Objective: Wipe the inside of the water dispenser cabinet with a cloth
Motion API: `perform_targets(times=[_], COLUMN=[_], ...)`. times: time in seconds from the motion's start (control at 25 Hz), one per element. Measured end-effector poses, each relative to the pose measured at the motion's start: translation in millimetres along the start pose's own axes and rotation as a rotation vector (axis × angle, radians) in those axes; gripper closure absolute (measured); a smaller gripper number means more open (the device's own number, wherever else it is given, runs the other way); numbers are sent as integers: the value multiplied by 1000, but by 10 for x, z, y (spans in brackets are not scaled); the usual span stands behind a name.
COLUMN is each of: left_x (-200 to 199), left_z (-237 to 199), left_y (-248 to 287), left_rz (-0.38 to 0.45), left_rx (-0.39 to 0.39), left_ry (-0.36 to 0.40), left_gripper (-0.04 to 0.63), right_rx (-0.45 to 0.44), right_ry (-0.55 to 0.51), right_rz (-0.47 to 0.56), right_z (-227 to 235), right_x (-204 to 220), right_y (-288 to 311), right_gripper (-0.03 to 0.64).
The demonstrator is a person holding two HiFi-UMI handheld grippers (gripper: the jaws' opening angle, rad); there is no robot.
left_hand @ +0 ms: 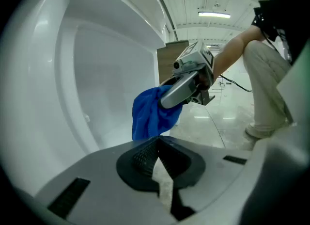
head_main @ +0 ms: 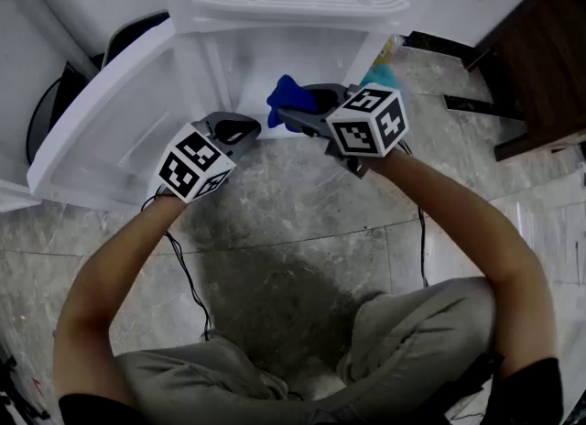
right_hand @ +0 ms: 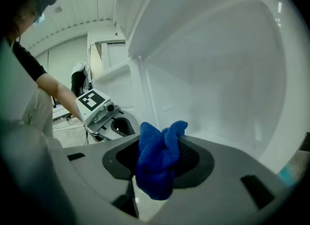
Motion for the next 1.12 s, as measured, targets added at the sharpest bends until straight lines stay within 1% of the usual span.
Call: perform_targets(times=[0.2,0.32,0.48,0.6,0.8,0.88,1.0,1.08,1.12], left_x=[152,270,424,536,604,598,575,585,598], left_z=[-43,-66,-159,-205,-201,-193,-177,-182,-189], left_y=[-70,-131,-192,-220,-230,-211,-208,-233,-259], left_rz=[0,-1,-1,-5,-9,-8,-4,-4,-5], left_rx=[-6,-5,-10,-11,-2,-1,3,-2,-10], left_ry=[-14,-31,-72,-105,-131,-141,-145,-157,-168], left_gripper=[589,589,589,589,589,589,589,589,589], right_rx=[102,113,123,152,177,169,153,172,188], right_ry=[-77,-125,-224,-283,-364,-392,-480,-540,-544], right_rz=[-41,-66,-96,-128,-156,-195,-322,-370,-375], right_z=[93,96,158,261,476,531,604,667,708], right_x=[-46,-75,-87,-47,-63,-24,99,136,131], right_y=[295,549,865,1065,1413,1573,1768,1862,1917], right_gripper=[474,474,474,474,474,474,474,474,474])
Point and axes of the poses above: the fingertips, and each gripper's own axes: y forward along the fingers, z to its right, x out of its underside, the point moved 9 cm from there along -y, backward along the fingers, and after that the axes turned 7 degrees about -y, right-handed, at the moved point
